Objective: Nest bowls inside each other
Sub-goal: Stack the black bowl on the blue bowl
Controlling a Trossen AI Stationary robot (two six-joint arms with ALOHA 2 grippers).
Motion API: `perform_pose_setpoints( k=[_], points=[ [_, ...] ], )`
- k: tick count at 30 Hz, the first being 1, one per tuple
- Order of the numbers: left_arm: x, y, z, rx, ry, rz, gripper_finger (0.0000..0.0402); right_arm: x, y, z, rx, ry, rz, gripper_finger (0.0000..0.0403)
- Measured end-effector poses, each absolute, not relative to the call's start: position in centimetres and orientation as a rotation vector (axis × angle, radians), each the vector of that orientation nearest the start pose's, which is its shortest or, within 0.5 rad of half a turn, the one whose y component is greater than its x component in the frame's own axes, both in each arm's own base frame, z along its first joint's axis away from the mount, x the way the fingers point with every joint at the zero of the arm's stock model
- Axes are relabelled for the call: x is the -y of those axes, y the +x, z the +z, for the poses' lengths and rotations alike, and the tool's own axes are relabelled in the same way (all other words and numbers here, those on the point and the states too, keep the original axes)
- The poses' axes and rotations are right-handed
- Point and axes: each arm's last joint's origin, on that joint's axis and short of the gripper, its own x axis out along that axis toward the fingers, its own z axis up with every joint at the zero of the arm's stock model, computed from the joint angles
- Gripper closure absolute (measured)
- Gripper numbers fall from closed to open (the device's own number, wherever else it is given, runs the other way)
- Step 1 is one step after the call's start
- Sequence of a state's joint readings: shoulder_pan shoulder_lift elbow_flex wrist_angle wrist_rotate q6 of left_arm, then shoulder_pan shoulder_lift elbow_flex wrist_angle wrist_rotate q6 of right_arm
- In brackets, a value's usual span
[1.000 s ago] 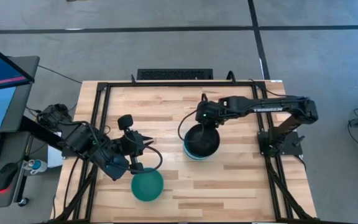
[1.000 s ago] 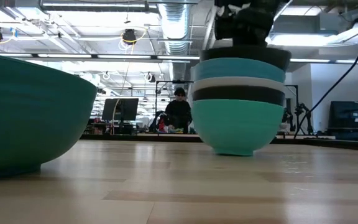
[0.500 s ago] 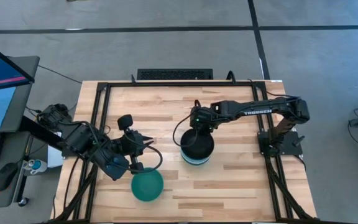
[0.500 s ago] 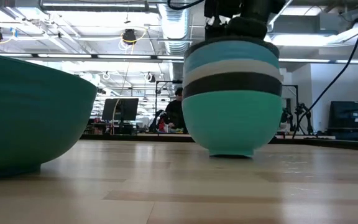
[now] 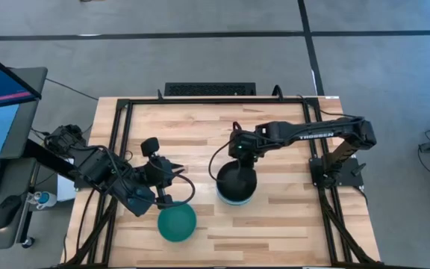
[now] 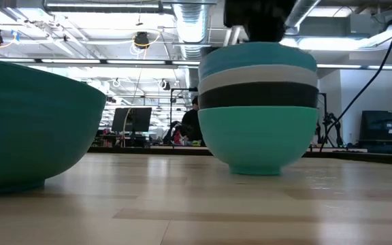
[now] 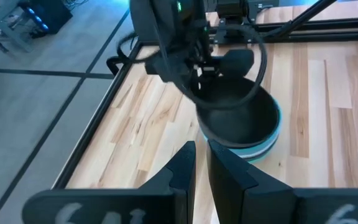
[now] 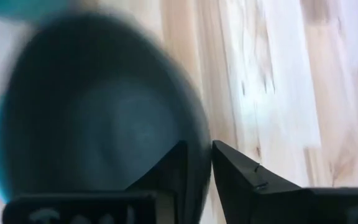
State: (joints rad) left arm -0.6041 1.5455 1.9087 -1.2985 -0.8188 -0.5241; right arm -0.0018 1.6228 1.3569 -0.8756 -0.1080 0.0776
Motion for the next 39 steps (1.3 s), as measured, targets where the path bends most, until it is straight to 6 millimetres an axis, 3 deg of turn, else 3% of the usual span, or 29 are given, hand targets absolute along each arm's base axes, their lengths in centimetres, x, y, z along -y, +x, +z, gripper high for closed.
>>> perform_pose_setpoints(
  k=[5, 15, 22, 39],
  points=[
    [13.8, 23.7, 44.0, -0.622, 0.092, 0.377, 0.037, -1.0, 32.8, 28.7, -1.107, 0.113, 0.076, 0.0305],
    [13.8, 23.7, 44.0, -0.619, 0.077, 0.382, 0.037, -2.0, 32.7, 28.5, -1.134, 0.101, 0.099, 0.0308],
    [13.8, 23.7, 44.0, -0.619, 0.077, 0.382, 0.037, -2.0, 32.8, 28.6, -1.117, 0.066, 0.111, 0.0387],
    [13.8, 23.7, 44.0, -0.623, 0.087, 0.379, 0.037, -3.7, 32.8, 28.7, -1.105, 0.083, 0.194, 0.039]
  ],
)
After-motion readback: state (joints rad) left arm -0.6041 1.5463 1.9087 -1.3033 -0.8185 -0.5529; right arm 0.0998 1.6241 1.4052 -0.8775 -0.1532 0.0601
